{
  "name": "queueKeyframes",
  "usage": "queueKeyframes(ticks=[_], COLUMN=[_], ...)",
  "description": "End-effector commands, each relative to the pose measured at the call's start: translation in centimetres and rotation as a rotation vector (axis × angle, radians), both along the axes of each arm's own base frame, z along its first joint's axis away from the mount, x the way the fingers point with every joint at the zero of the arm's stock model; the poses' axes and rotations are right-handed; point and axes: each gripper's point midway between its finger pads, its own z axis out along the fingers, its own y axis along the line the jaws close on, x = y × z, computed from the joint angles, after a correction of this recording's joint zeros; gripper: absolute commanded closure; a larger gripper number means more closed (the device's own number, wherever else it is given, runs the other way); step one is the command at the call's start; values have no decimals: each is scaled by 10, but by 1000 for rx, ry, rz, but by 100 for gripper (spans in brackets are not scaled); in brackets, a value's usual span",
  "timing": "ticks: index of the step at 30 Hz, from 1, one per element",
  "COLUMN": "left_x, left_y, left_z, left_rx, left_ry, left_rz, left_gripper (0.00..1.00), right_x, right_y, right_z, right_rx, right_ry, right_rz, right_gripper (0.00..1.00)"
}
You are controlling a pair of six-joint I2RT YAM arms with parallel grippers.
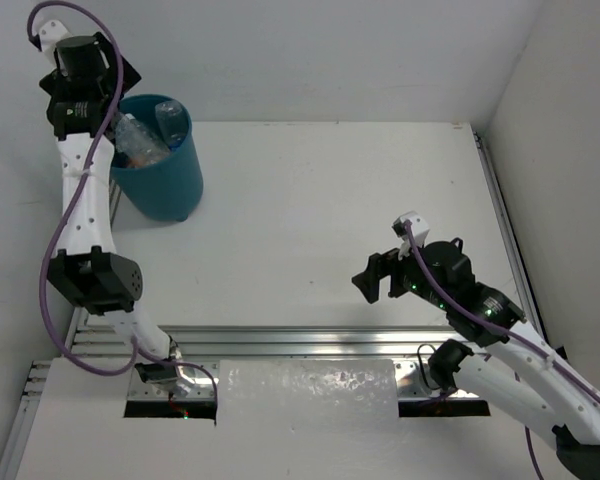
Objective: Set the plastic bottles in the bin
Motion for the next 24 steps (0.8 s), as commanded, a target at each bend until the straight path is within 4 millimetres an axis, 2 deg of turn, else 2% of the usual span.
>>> queueKeyframes(ticks=[1,2,3,4,5,6,7,8,9,10,11,13,14,16,21,24], left_x=[-53,-59,-80,-85,-112,-121,-129,-151,-159,-170,-185,-199,-209,-225,-249,-261], left_y=[-24,-29,-45,-53,-63,-78,-85,-89,-103,-107,-109,-109,-109,-108,-113,-109], left_z=[36,11,19,-25,-12,-24,-66,-59,-69,-102,-96,-113,-105,-103,-98,-111], left_rx=[-33,-52,-55,-60,-45,-38,-45,-25,-12,-17,-6,16,29,39,40,52], left_ry=[-4,60,37,126,75,83,147,102,108,172,134,154,121,93,-40,-65], left_rz=[-61,-82,-134,-158,-174,-210,-222,-217,-251,-249,-257,-272,-280,-285,-319,-299], left_gripper=[0,0,0,0,0,0,0,0,0,0,0,0,0,0,0,0], right_x=[12,12,18,16,18,22,20,21,20,18,14,8,6,3,-6,-10], right_y=[-14,-23,-37,-48,-57,-73,-83,-96,-103,-108,-116,-127,-130,-139,-149,-149], right_z=[24,29,33,39,41,45,48,52,55,63,62,69,72,76,81,83], right_rx=[-13,-35,-66,-90,-119,-158,-189,-217,-234,-235,-263,-285,-289,-319,-293,-243], right_ry=[-54,-54,-73,-82,-95,-121,-126,-143,-147,-158,-144,-140,-139,-152,-199,-218], right_rz=[-95,-129,-205,-240,-275,-348,-379,-436,-456,-480,-495,-523,-534,-547,-559,-556], right_gripper=[1,1,1,1,1,1,1,1,1,1,1,1,1,1,1,1])
